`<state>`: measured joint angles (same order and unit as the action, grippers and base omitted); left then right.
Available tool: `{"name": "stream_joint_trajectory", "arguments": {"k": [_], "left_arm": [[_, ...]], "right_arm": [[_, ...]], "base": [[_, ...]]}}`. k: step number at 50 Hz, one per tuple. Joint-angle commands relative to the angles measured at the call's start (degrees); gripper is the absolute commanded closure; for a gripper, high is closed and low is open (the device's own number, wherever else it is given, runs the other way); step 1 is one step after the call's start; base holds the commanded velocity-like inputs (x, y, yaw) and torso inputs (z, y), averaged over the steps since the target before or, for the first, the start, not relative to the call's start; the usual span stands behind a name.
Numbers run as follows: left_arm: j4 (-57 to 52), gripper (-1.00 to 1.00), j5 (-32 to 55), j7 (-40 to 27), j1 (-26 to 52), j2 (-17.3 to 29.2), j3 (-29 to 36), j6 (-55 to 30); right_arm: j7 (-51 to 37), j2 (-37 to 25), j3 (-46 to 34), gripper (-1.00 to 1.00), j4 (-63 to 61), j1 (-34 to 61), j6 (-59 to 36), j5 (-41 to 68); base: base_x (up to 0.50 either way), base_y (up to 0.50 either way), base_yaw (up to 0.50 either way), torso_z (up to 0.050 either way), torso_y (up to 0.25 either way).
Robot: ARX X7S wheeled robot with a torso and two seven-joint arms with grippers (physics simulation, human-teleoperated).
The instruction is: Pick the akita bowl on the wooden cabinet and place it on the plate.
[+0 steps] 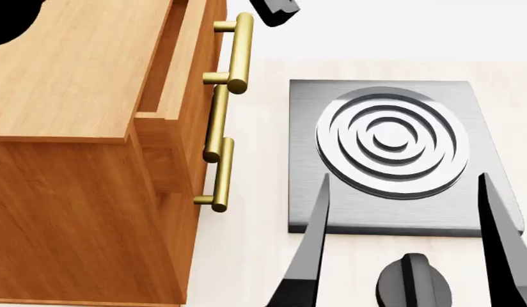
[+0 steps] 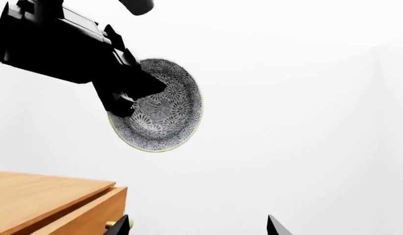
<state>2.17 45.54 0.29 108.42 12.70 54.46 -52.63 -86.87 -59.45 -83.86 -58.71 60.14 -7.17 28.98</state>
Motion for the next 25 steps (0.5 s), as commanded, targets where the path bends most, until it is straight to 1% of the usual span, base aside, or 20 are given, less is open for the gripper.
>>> {"name": "stream_joint_trajectory", "arguments": {"k": [1,14,25], "left_arm": [[-3.03,1.00,-0.21,0.27,-1.00,1.48,-0.41,1.06],[-5.09,1.00,0.47,0.69,-3.73,2.67,-0.48,2.82],[-9.56,1.00,2.18,1.62,-5.85,4.75,-0.97,4.03]], "right_arm": [[1.09,-0.22,0.26,-1.00,0.84,-0.10,2.47,2.16],[0.75,-0.76,0.94,-1.00,-0.05,-0.27,1.79,2.28],[0.05,-0.94,1.02,-1.00,-0.48,-0.11,1.00,2.57]], "base": [[0.00,0.00,0.00,0.000,0.000],[0.00,0.00,0.00,0.000,0.000],[0.00,0.00,0.00,0.000,0.000]]}}
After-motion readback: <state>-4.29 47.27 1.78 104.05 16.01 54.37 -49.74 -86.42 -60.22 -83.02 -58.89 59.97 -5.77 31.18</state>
